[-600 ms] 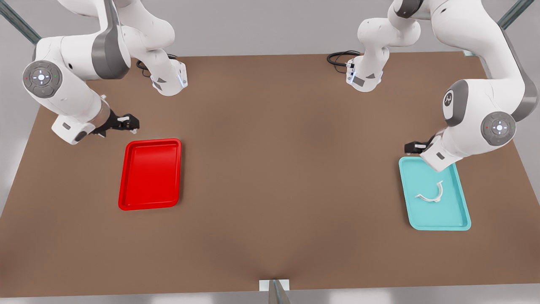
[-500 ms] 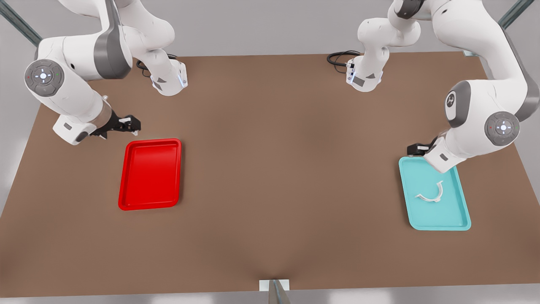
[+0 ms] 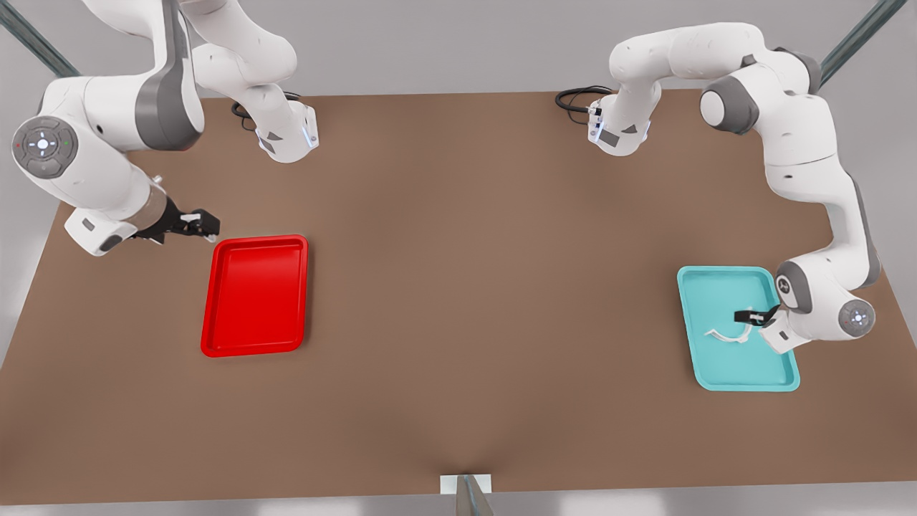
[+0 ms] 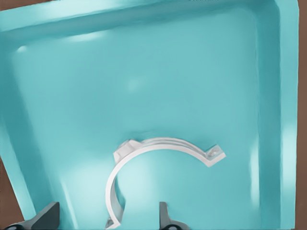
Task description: Take the drainage pipe clamp from the left arm, pass it to the right arm, and place it in the plate on the right side
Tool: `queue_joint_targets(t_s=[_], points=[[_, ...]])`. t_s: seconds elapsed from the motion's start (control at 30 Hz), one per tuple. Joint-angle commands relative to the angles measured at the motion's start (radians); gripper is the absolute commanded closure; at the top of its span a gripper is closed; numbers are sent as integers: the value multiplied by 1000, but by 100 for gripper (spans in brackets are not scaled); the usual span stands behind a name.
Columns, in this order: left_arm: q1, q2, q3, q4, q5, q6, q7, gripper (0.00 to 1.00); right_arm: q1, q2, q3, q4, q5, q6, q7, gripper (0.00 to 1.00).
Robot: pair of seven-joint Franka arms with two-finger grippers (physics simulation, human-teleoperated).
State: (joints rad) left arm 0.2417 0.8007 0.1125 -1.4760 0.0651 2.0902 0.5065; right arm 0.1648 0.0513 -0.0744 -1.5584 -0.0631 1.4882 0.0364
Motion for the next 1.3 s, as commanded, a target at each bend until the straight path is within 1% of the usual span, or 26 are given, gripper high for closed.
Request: queue_joint_targets(t_s=[0.0,0.07,0.13,0.17,0.23,0.27,0.33,0.37,0.8,0.83,0.9,0.93,1.27], points=[[4,12,3,-23,-1,195,540,0,25,2,-1,0,-3,10,4,0],[2,12,3,-60,-4,191,474,0,27,2,-1,-11,-3,12,4,0],[4,22,3,-58,-5,197,443,0,27,1,1,-20,-3,10,4,0],[5,22,3,-58,-34,195,443,9,27,1,1,-22,-3,10,4,0],[13,0,3,-58,-39,182,443,48,29,1,1,-28,-3,10,2,0],[13,-12,3,-56,-39,156,440,49,36,-1,1,-38,-3,9,2,0],[11,-20,3,-56,-41,131,437,49,38,1,1,-40,-3,10,2,0],[11,-20,3,-56,-41,111,419,52,41,1,1,-42,-4,10,2,0],[10,3,3,-58,-42,96,362,51,41,4,1,-54,-3,15,0,0],[10,3,3,-58,-42,96,362,54,41,6,2,-55,-3,15,0,0],[10,3,3,-56,-38,90,362,64,41,6,1,-55,-4,15,0,0],[10,2,4,-56,-34,88,362,65,41,7,1,-55,-3,15,0,0],[4,22,4,-50,-30,88,334,65,41,6,1,-63,-3,15,0,0]])
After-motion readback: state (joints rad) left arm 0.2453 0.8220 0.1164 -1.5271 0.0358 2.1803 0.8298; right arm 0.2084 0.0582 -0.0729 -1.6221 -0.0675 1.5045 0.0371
